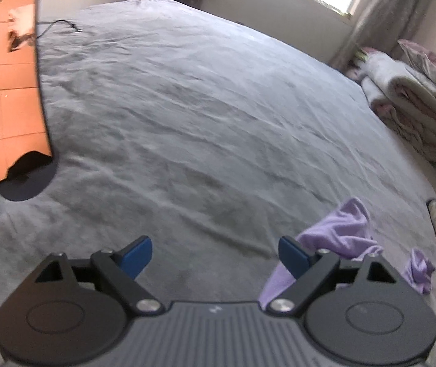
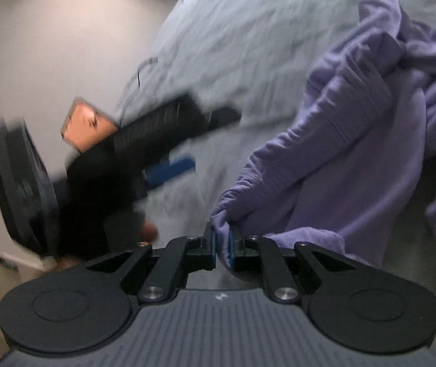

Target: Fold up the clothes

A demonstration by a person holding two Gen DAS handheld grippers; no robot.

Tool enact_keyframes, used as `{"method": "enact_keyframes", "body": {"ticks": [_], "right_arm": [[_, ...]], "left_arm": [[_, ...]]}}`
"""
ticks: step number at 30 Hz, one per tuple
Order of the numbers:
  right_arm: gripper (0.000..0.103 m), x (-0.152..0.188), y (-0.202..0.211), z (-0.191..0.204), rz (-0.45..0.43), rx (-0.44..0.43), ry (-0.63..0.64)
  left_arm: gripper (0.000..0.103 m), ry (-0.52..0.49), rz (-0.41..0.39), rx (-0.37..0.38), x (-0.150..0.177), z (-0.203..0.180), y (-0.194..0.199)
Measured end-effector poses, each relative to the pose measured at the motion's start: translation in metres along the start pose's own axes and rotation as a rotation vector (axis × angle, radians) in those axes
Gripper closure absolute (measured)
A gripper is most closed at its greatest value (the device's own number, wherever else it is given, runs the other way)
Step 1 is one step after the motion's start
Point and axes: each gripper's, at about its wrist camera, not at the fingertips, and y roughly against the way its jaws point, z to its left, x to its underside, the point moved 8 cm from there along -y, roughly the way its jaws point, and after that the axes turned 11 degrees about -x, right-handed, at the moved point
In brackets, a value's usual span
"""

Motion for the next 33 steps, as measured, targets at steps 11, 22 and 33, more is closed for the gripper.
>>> {"method": "enact_keyframes", "body": {"ticks": [11, 22, 33], "right_arm": [[0.056, 0.005, 0.055, -0.013, -0.069, 0.012, -0.027], [0.053, -0.01, 0.159, -0.071, -0.334, 0.269, -0.076], [0.053, -0.025, 0.18, -0.133, -0.538, 0.268, -0.275]], "left_arm": [[0.02, -0.06, 0.0, 0.224, 0.006, -0.04, 0.014], [0.023, -0.305, -0.057, 0.334, 0.039, -0.096, 0.032], [0.071, -0.355, -0.06, 0.228, 0.046, -0.093, 0.011]]}}
